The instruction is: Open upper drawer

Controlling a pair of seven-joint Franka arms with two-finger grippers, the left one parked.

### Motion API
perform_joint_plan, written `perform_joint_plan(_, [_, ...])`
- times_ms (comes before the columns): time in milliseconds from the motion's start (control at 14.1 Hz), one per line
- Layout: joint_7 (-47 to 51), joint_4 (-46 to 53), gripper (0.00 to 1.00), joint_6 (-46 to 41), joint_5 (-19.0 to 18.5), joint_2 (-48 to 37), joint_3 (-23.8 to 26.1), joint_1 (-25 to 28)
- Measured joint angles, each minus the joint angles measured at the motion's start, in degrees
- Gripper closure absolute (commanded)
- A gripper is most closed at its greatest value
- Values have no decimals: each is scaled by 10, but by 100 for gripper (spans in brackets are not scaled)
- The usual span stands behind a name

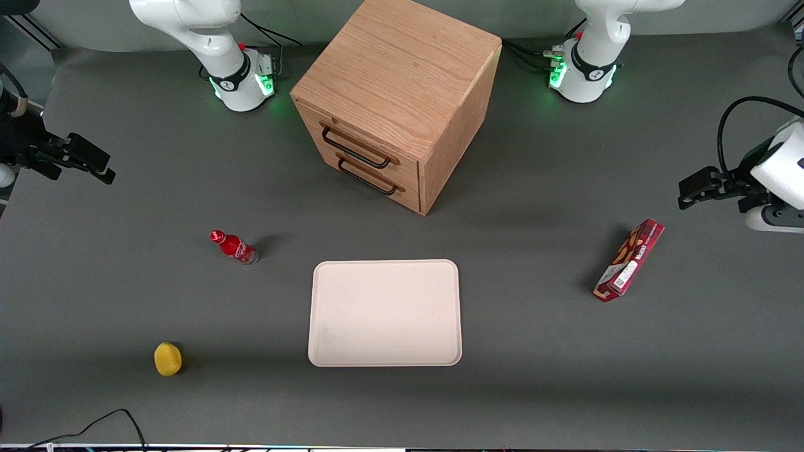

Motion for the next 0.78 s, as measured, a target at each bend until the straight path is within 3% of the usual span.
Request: perform_joint_plan(781, [-1,21,0,-4,0,1,7,1])
